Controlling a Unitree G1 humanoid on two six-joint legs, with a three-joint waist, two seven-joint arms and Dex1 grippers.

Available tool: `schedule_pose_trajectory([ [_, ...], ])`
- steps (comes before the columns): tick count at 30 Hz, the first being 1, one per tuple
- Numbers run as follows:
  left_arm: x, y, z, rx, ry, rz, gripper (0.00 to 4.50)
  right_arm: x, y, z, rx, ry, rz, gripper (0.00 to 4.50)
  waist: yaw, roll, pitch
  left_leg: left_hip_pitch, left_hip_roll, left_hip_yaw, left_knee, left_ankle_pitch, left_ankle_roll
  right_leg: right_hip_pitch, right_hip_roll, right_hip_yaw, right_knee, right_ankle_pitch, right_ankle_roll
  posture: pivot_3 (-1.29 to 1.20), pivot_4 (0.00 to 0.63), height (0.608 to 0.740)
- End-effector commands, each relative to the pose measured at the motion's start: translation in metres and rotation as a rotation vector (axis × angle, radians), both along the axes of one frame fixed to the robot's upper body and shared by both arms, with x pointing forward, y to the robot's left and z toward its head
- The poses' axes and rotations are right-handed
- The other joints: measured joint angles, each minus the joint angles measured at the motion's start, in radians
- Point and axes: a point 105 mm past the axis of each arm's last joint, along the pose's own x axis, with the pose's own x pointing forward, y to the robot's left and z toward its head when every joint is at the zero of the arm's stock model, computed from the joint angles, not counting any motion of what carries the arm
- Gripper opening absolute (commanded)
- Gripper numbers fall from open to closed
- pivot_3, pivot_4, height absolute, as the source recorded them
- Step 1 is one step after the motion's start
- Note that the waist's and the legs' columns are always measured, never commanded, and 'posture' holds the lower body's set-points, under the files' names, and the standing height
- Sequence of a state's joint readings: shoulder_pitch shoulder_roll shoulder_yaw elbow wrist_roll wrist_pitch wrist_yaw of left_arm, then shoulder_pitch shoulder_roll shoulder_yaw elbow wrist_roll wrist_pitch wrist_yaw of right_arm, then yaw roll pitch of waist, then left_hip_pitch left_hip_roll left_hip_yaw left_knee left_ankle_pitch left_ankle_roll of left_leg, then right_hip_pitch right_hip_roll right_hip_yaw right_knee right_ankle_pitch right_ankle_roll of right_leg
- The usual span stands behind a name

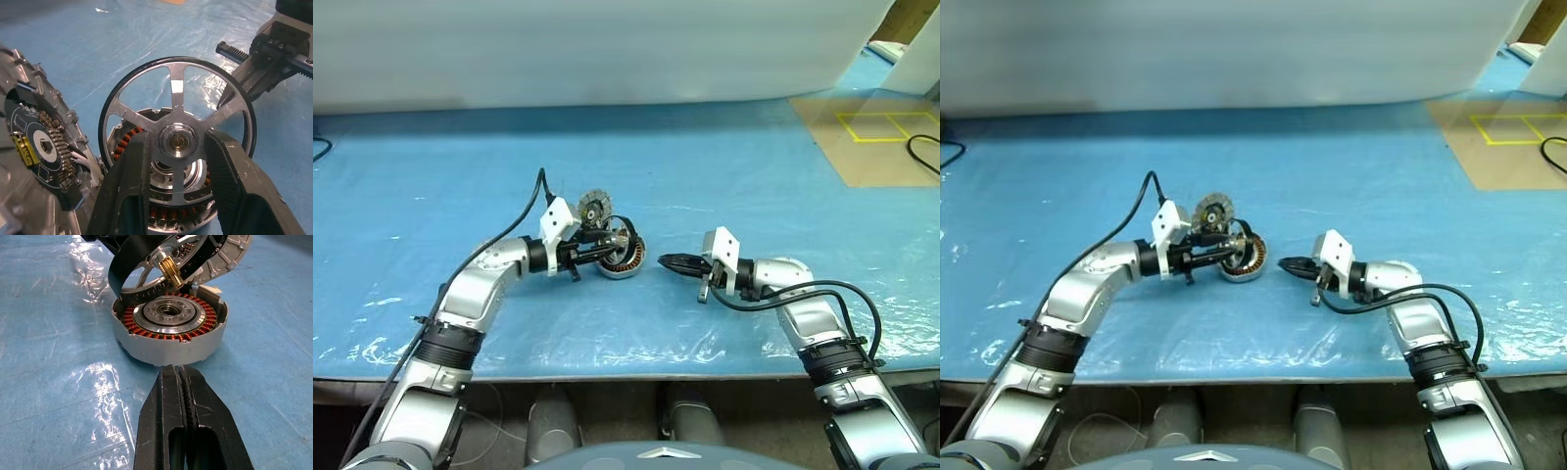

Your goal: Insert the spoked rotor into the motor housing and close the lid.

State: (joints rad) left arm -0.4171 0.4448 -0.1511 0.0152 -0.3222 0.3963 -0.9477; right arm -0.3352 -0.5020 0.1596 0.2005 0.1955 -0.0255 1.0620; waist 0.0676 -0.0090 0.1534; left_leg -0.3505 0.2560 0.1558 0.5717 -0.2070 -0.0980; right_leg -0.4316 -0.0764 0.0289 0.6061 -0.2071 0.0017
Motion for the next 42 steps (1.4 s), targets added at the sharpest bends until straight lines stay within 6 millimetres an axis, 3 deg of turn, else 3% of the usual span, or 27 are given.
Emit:
schedule_pose_trajectory([
  [1, -0.007, 0.004, -0.018, 0.05, 0.095, 0.009, 1.3, 0.002, -0.002, 0.011, 0.021, -0.046, -0.005, 0.0, -0.001, 0.0, 0.0, 0.0, 0.0, 0.0, 0.0, 0.0, 0.0, 0.0, 0.0, 0.0, 0.0, 0.0, 0.0, 0.0, 0.15, 0.74],
  [10, -0.004, 0.003, 0.0, -0.009, 0.125, 0.035, 1.3, 0.002, -0.002, 0.009, 0.016, -0.042, -0.005, 0.0, -0.001, 0.0, 0.0, 0.0, 0.0, 0.001, 0.0, 0.0, 0.0, -0.002, 0.0, 0.0, 0.0, 0.0, 0.0, 0.0, 0.15, 0.74],
  [21, -0.006, 0.009, -0.01, 0.064, 0.129, 0.045, 1.3, 0.001, 0.0, 0.008, 0.018, -0.041, 0.0, 0.0, -0.001, 0.0, 0.0, 0.0, 0.0, 0.001, 0.0, 0.0, 0.0, -0.002, 0.0, 0.0, 0.0, 0.0, 0.0, 0.0, 0.15, 0.74],
  [42, -0.002, 0.006, 0.0, 0.066, 0.104, 0.045, 1.3, 0.002, 0.001, 0.008, 0.018, -0.04, -0.002, 0.0, 0.001, 0.0, 0.0, -0.001, 0.0, 0.001, 0.0, 0.0, 0.0, -0.002, 0.0, 0.0, 0.0, 0.0, 0.0, 0.0, 0.15, 0.74],
])
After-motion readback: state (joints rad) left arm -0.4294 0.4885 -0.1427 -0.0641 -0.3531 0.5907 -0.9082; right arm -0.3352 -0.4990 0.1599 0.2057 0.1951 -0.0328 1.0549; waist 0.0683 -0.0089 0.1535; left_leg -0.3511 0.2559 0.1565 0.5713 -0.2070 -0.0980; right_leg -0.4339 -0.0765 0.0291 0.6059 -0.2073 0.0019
